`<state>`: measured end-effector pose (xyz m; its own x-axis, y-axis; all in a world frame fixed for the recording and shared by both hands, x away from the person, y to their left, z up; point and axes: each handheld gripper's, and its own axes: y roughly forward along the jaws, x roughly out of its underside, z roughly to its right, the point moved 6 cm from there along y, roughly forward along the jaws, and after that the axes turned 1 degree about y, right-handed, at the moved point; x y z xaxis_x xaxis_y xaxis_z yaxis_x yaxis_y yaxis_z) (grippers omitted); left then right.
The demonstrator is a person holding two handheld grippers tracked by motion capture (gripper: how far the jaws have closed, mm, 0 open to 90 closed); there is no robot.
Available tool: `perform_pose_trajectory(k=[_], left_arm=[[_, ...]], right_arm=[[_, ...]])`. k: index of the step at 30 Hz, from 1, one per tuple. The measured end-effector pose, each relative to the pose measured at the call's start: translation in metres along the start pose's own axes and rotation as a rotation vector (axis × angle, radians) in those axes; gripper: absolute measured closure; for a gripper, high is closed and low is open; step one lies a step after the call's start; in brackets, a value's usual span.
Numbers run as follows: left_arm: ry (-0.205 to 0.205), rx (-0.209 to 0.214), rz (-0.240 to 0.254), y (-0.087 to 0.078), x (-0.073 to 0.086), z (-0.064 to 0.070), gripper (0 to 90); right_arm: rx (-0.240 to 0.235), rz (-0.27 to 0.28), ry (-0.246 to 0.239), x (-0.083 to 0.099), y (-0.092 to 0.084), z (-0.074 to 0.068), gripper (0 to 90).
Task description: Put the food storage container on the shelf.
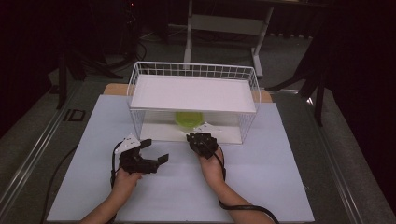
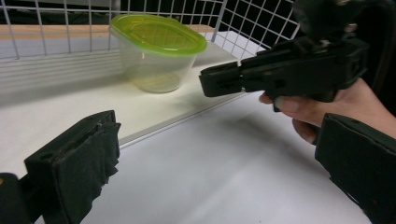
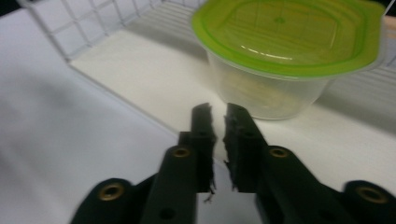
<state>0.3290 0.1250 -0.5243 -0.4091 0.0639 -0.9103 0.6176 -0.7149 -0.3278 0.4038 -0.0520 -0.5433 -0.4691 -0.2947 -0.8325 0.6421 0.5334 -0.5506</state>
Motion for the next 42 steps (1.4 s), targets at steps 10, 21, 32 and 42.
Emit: perform_pose_trajectory(k=[10, 21, 32, 42], left_arm=[[0.047, 0.004, -0.011, -0.013, 0.001, 0.007, 0.8], [0.061, 0.008, -0.019, -0.033, 0.007, 0.016, 0.8], [0.052, 0.016, -0.035, -0.046, 0.017, 0.017, 0.8], [0.06, 0.02, -0.019, -0.052, 0.013, 0.017, 0.8]], right_arm=[[-0.022, 0.045, 0.001, 0.002, -0.037, 0.0, 31.0], [-0.112, 0.067, -0.012, 0.02, -0.071, -0.002, 16.6], [-0.114, 0.017, -0.072, 0.046, -0.092, 0.0, 15.7], [-0.116, 0.036, -0.093, 0.052, -0.13, 0.009, 15.9]])
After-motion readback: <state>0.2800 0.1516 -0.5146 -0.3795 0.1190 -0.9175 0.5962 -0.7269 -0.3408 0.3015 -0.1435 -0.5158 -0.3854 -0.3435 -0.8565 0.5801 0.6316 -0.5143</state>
